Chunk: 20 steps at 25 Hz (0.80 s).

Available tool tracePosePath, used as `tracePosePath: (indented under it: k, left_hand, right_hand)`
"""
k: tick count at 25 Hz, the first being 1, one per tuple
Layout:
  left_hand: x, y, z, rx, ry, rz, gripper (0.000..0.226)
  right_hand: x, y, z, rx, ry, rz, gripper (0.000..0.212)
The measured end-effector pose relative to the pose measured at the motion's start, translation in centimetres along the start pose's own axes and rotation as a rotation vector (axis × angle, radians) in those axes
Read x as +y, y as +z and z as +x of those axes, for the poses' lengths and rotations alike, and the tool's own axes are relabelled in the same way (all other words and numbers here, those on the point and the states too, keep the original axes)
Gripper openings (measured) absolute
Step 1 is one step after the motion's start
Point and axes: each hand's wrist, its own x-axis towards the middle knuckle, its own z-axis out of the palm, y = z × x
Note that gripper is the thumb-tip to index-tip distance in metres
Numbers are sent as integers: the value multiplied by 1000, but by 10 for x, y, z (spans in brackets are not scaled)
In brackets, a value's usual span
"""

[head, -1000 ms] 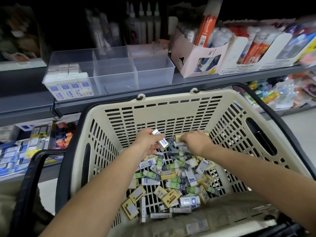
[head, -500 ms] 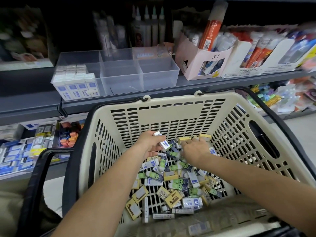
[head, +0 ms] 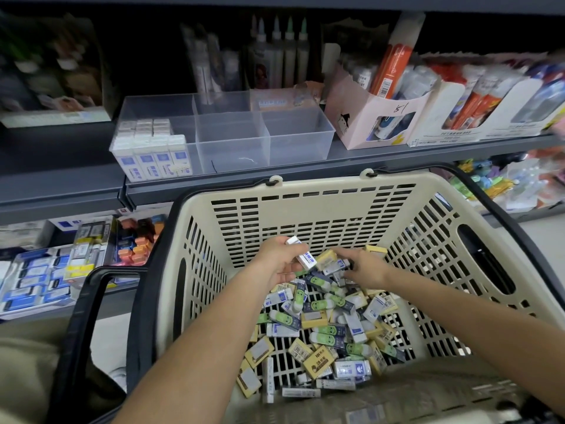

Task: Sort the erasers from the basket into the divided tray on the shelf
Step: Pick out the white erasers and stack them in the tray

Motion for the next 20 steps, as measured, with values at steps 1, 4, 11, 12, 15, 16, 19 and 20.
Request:
tracePosePath:
  k: [1,4,11,12,15,16,19,20]
  left_hand:
    - [0,-1,0,0,1,-7,5]
    - [1,-3,0,1,-19,-20,5]
    - [1,-4,-2,-31,-18,-134,25]
    - [0,-4,-2,-20,2,-107,25]
    - [-1,-2,-1,10,59,3,24]
    - [-1,-1,-1,31,87,57,23]
    - [-2,4,4,96,238,322,7]
    - [-2,7,3,83,290,395,4]
  right_hand:
    - [1,-1,2,25,5,61,48]
    - [7,-2,4,126,86,-51,38]
    - [2,9,10,109,193,-173,28]
    - [0,9,10,108,179,-201,21]
    - [-6,4,7,99,113,-82,8]
    - [-9,-1,5,92,104,9,7]
    - [-25,-24,-4,39,133,329,2]
    - [-33,-31,-9,-2,157,441,4]
